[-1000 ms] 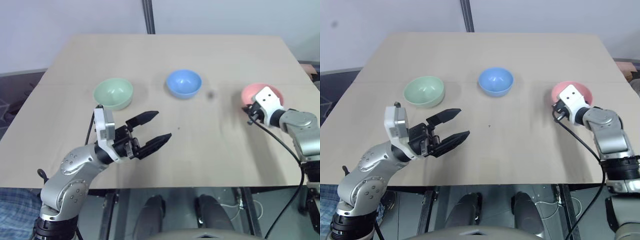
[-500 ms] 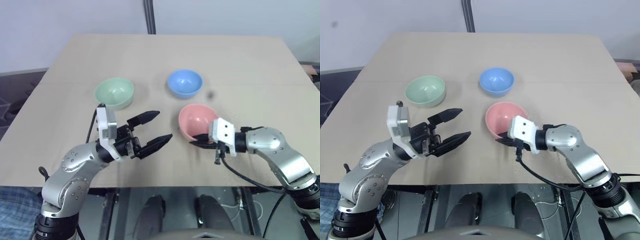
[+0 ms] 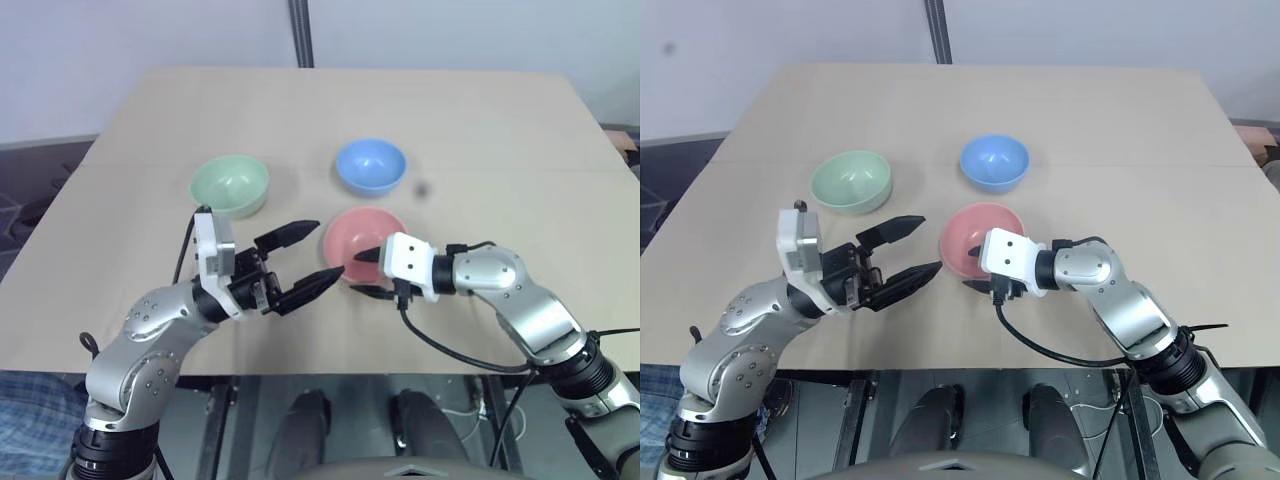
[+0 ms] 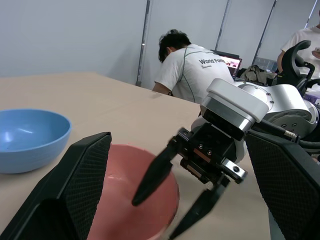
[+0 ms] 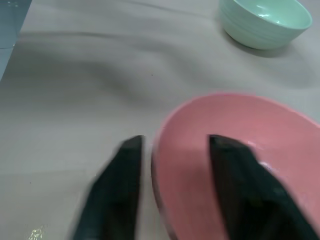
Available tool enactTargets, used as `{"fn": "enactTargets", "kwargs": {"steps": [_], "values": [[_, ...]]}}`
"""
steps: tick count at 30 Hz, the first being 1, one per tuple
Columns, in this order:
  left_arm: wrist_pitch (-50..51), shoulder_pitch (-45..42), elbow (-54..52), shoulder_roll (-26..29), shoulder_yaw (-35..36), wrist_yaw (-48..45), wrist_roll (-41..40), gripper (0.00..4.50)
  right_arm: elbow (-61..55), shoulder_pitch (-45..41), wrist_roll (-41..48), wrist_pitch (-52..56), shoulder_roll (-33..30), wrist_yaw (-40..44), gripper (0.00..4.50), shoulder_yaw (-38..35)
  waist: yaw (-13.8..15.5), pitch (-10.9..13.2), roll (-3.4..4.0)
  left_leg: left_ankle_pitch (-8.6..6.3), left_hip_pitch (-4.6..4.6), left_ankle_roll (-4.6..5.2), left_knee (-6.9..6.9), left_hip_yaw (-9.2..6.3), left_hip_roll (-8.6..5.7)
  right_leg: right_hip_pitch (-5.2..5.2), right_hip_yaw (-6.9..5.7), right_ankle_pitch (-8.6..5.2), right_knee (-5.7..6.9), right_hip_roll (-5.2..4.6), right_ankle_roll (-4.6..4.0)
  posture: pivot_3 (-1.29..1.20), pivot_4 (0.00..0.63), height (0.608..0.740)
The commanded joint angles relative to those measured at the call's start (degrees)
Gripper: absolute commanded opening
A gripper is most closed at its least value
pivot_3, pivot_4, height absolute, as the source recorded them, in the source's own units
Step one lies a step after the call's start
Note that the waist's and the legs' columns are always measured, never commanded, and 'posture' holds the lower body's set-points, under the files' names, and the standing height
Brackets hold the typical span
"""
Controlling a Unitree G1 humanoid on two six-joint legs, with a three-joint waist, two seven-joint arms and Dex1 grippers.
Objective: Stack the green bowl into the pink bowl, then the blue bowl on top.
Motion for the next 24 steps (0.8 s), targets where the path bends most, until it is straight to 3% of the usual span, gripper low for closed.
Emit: {"fn": "enactTargets", "kwargs": {"steps": [1,13,24], "values": [[-1.3,0.2,-0.8,-0.2,0.2,0.0,0.1,4.5,-1.8,-1.0,1.0,1.5,0.4,-0.1,3.75,-1.5,0.0,0.0,0.0,0.0,0.0,0.0,0.0,0.01,0.0,0.0,0.0,0.0,0.0,0.0,0.0,0.0,0.15,0.74],[-0.9,-1.9,1.9,0.7,3.7,4.0,0.5,4.5,-2.5,-0.6,25.7,9.8,1.3,2.5,3.75,-24.6,0.0,0.0,0.0,0.0,-0.01,0.01,0.0,-0.01,-0.01,0.01,-0.01,0.0,0.01,-0.01,0.0,0.0,0.15,0.74],[-6.2,-6.0,17.2,7.0,4.2,9.3,19.4,4.5,1.1,5.7,32.6,6.4,-5.9,4.9,3.75,-38.8,0.0,0.0,0.0,0.0,0.0,0.01,-0.06,0.05,-0.01,-0.01,0.01,0.0,-0.03,0.0,0.0,0.0,0.15,0.74]]}}
